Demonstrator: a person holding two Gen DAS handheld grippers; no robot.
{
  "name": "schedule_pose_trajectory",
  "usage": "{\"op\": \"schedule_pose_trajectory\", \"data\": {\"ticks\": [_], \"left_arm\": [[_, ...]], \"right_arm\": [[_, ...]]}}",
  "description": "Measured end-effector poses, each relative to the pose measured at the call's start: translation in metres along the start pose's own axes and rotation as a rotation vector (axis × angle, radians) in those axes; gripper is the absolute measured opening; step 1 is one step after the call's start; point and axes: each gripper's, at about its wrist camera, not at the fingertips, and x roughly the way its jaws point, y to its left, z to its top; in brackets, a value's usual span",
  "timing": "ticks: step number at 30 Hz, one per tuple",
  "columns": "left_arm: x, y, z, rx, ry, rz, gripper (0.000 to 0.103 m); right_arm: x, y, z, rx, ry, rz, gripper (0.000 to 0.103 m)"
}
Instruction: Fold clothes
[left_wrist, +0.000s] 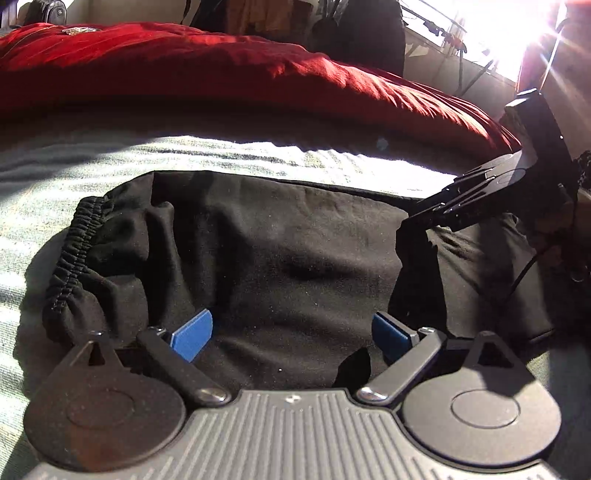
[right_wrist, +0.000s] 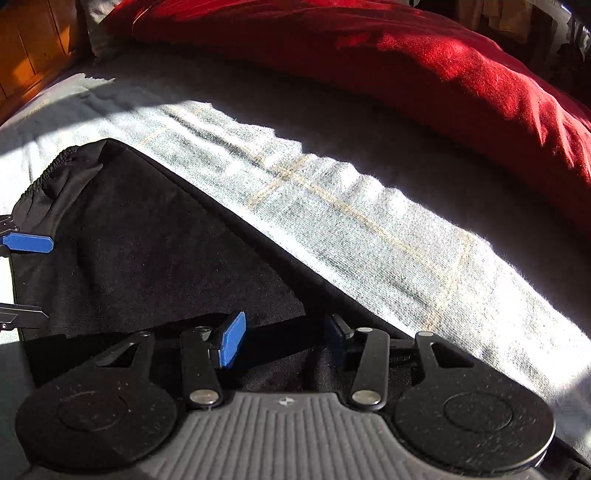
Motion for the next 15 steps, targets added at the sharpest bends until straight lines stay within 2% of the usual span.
{"op": "schedule_pose_trajectory", "data": {"ticks": [5,7,10,13,15], "left_arm": [[-0.022,0.002,-0.007,0.035,0.064,0.096,0.094],[-0.032,-0.004,-0.002,0.064,0.054,0.103,0.094],[-0.037,-0.015,0.015,0.098,-0.009,0.034,0.094],[-0.016,-0.026,0.034,0.123,-0.035,-0.012,0.095],[0.002,-0.032,0.046,0.134,-0.038,-0.035,0.095]], "right_arm": [[-0.009,-0.019,0.006,0.055,-0.026,-0.053,0.054],[-0.03,-0.025,0.002,0.102,-0.056,0.0,0.058],[-0.061,-0.028,-0.01,0.144,-0.084,0.03,0.068],[-0.081,-0.03,-0.028,0.17,-0.085,0.006,0.07],[-0.083,-0.034,-0.041,0.197,-0.072,-0.023,0.076]]}}
